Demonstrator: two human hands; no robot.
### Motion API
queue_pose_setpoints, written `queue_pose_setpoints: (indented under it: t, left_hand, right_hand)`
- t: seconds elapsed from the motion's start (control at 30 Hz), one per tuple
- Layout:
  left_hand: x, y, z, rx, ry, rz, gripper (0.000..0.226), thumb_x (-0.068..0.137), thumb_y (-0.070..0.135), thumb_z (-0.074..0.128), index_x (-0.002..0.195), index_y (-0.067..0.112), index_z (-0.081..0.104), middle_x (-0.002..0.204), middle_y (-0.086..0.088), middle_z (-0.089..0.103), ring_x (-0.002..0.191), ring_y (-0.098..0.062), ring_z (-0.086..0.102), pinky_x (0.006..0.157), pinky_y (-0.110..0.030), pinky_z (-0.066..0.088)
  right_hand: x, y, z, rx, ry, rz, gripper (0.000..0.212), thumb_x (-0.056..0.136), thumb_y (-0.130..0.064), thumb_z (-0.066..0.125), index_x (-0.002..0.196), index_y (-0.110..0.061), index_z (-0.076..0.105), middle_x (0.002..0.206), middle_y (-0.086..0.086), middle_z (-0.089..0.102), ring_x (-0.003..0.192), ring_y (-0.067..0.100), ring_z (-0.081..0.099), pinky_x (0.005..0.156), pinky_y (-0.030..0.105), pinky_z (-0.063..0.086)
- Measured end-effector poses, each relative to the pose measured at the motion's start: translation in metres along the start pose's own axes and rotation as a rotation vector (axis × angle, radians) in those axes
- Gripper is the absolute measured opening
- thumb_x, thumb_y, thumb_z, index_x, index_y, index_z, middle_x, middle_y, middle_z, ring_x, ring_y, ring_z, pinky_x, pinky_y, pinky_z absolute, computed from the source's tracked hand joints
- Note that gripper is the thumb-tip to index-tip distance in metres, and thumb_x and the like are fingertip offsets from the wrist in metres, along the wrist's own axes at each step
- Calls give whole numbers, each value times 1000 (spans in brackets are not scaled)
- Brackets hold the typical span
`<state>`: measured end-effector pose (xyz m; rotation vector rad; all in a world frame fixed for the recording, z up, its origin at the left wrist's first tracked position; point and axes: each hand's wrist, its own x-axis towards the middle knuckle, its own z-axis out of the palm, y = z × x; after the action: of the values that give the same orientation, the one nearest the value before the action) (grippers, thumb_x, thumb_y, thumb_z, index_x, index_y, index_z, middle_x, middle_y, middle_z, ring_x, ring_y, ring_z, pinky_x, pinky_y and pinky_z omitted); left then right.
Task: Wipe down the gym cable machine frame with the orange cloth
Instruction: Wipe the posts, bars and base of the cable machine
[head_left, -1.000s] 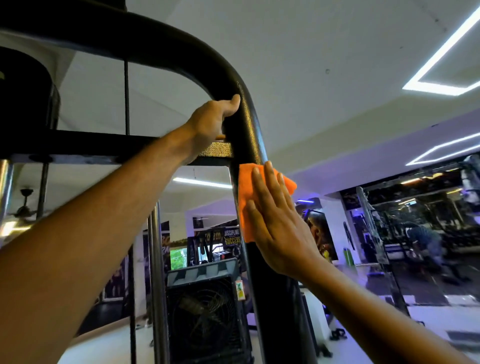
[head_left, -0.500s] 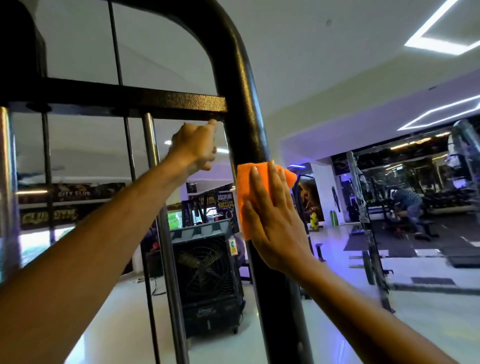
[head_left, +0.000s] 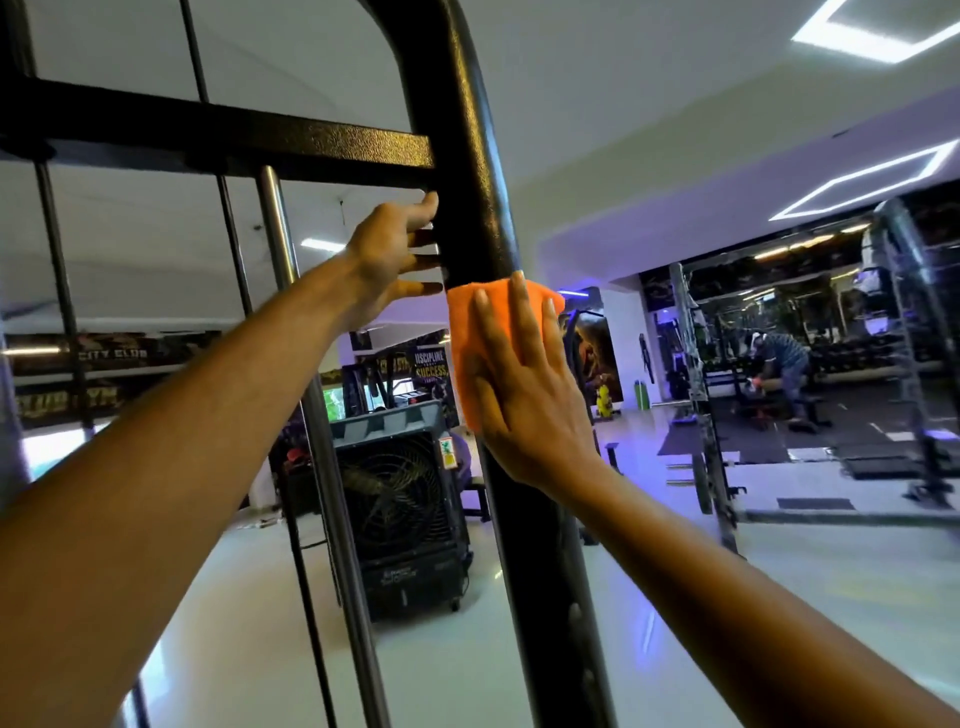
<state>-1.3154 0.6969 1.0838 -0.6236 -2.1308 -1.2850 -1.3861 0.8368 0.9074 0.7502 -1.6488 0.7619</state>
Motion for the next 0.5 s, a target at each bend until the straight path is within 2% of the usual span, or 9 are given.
queue_pose_setpoints:
  t: [0.1, 0.17, 0.27, 0.33, 0.4, 0.5]
  left_hand:
    - [-4, -5, -1, -27, -25, -11, 39, 113, 46, 44, 134, 27, 72, 135, 0, 74, 127, -24, 69, 111, -55, 53]
    - [-5, -7, -1, -70, -22, -17, 38, 113, 44, 46, 131, 26, 73, 136, -2, 73, 126, -25, 69, 111, -53, 54]
    - [-4, -9, 1, -109, -5, -17, 33, 113, 40, 48, 125, 25, 74, 135, -3, 73, 124, -26, 69, 109, -51, 56]
    - [-5, -10, 2, -114, -5, -8, 31, 113, 37, 48, 124, 24, 74, 131, 1, 74, 122, -22, 69, 101, -45, 59]
    - [-6, -11, 0, -107, -4, -4, 30, 113, 34, 49, 127, 22, 73, 129, 3, 75, 121, -19, 69, 93, -38, 58]
    - [-7, -10, -3, -97, -2, -13, 34, 111, 33, 53, 135, 16, 70, 130, 4, 75, 119, -16, 71, 84, -31, 59]
  right_hand:
    - [24, -2, -3, -82, 6, -29, 71, 112, -47, 34, 175, -26, 6, 182, 6, -10, 166, 44, -5, 132, 66, 14]
    - [44, -4, -6, -120, 14, -40, 71, 111, -48, 29, 175, -24, 8, 182, 9, -8, 166, 45, -3, 132, 66, 12]
    - [36, -5, -6, -57, 46, -36, 70, 113, -45, 33, 175, -25, 9, 182, 6, -7, 167, 38, -6, 130, 68, 20]
    - [7, -6, -3, -8, 61, -9, 68, 115, -42, 37, 175, -25, 8, 182, 2, -9, 168, 30, -10, 128, 69, 27]
    - [-21, -6, 1, 27, 55, 17, 68, 116, -42, 38, 175, -26, 9, 182, 0, -9, 168, 25, -11, 128, 67, 26]
    - [-19, -6, 0, 20, 26, 45, 69, 114, -43, 38, 175, -29, 8, 182, 0, -9, 168, 28, -5, 127, 67, 29]
